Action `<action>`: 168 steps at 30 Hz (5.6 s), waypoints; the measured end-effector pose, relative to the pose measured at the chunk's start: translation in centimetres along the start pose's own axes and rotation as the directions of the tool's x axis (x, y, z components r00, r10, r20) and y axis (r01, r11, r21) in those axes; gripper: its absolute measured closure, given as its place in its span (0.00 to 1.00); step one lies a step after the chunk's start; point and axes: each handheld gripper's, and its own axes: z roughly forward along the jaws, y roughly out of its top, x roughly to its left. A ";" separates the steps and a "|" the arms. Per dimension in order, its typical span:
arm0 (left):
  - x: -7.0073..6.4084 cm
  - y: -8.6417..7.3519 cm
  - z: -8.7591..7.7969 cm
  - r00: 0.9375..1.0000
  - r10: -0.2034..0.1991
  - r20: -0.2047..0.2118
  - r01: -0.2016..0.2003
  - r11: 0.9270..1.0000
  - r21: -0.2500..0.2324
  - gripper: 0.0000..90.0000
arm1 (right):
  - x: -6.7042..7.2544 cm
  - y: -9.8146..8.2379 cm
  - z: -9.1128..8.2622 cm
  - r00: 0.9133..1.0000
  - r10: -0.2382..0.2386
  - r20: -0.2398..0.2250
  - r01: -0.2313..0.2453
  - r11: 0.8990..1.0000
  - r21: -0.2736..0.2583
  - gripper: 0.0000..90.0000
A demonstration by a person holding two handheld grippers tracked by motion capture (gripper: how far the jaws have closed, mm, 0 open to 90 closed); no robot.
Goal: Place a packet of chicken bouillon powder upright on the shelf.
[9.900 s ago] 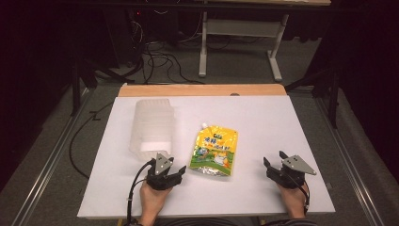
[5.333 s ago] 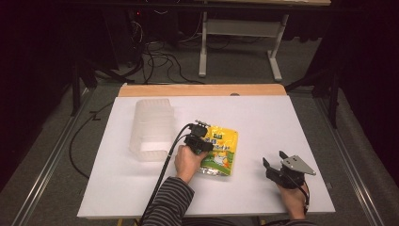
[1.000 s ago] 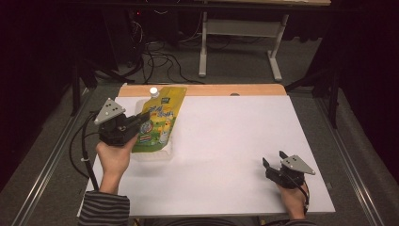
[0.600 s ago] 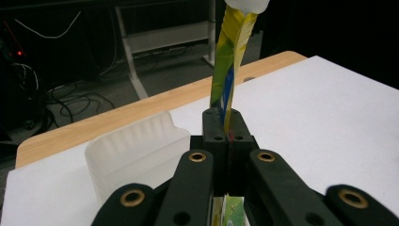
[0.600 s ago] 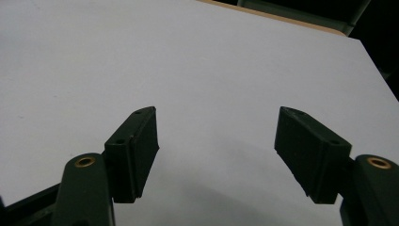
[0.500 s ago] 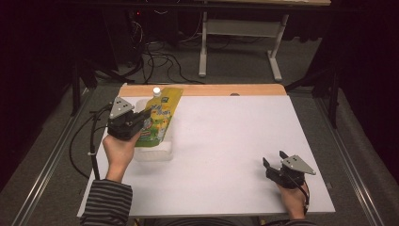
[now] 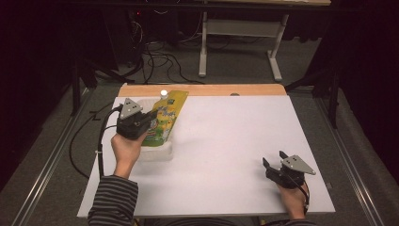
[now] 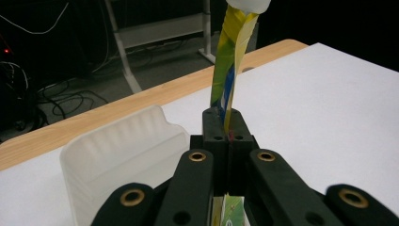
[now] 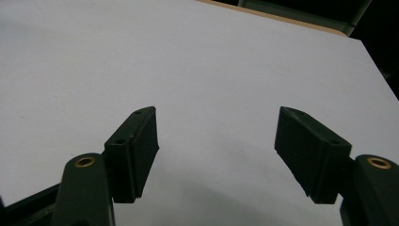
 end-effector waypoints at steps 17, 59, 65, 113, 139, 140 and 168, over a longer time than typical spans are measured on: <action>0.7 -1.1 -0.1 1.000 0.003 0.004 -0.003 0.993 0.115 0.95 | 0.0 0.0 0.0 1.000 -0.002 0.000 0.002 1.000 0.002 0.35; 0.8 -4.8 -0.5 0.999 -0.050 -0.002 0.049 0.988 0.144 0.99 | 0.0 0.0 0.0 1.000 0.002 0.003 -0.002 1.000 -0.003 0.35; 1.0 -4.7 -0.8 0.997 -0.082 -0.008 0.082 0.978 0.193 0.98 | 0.0 0.0 0.0 1.000 -0.007 0.001 0.007 1.000 -0.008 0.35; 0.7 -8.2 -1.5 0.997 -0.077 -0.023 0.080 0.984 0.160 0.99 | 0.0 0.0 0.0 1.000 -0.002 0.003 0.002 1.000 -0.006 0.35; 1.5 -9.1 -3.5 0.990 -0.129 -0.060 0.133 0.987 0.088 0.73 | 0.1 0.0 0.0 1.000 -0.006 0.006 0.006 1.000 0.004 0.35; 1.5 -9.1 -3.6 0.989 -0.132 -0.062 0.137 0.987 0.085 0.73 | 0.1 0.0 0.0 1.000 -0.005 0.006 0.005 1.000 0.004 0.35; -1.2 -11.6 -8.6 0.975 -0.201 -0.093 0.202 0.979 0.003 0.50 | 0.1 0.0 0.0 1.000 -0.007 0.006 0.007 1.000 0.003 0.35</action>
